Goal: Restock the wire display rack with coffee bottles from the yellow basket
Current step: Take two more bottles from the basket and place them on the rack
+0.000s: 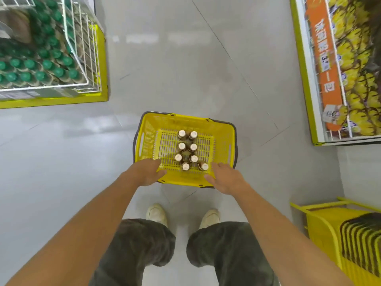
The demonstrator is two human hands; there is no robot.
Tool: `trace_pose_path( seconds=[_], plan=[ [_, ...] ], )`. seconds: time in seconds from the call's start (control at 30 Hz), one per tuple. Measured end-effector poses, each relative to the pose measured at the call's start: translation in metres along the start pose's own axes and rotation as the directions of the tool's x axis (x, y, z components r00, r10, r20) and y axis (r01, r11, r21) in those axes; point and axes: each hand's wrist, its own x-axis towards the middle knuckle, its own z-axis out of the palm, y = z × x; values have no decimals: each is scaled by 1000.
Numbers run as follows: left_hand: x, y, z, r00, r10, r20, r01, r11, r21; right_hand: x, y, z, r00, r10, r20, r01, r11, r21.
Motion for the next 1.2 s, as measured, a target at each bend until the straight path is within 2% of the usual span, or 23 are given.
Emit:
trace_pose_path(
  seconds=[0.23, 0.33, 0.4, 0.5, 0.57, 0.63, 0.73, 0.83, 0.93, 1.03, 1.2],
  plan=[
    [145, -38, 59, 997, 36, -75, -32, 998, 50, 127, 36, 74, 996, -39, -75, 33, 997, -74],
    [189, -44, 80, 991, 72, -111, -72, 997, 4, 158, 52, 100, 995, -89, -45, 85, 993, -86],
    [208, -44, 92, 973, 133, -189, -141, 990, -30, 172, 60, 114, 991, -125, -56, 121, 990, -71],
    [224, -39, 104, 909, 228, -348, -271, 959, -79, 188, 66, 126, 976, -176, -129, 173, 984, -32],
    [229, -36, 109, 885, 264, -383, -317, 945, -80, 192, 68, 130, 967, -175, -186, 186, 982, 43],
    [231, -37, 114, 871, 271, -410, -338, 936, -99, 194, 68, 134, 962, -145, -233, 191, 963, 191],
    [234, -40, 118, 823, 256, -507, -404, 892, -204, 199, 70, 143, 949, -45, -313, 199, 856, 477],
    [241, -39, 121, 793, 197, -577, -427, 855, -295, 209, 69, 150, 929, 59, -366, 203, 746, 635],
    [241, -33, 127, 806, 117, -580, -392, 839, -377, 217, 65, 153, 897, 150, -416, 212, 679, 703],
    [225, -33, 125, 801, 69, -595, -412, 784, -464, 203, 61, 145, 878, 180, -444, 235, 645, 727],
    [131, -28, 63, 766, 20, -642, -438, 748, -499, 115, 47, 69, 847, 168, -504, 305, 623, 720]
  ],
)
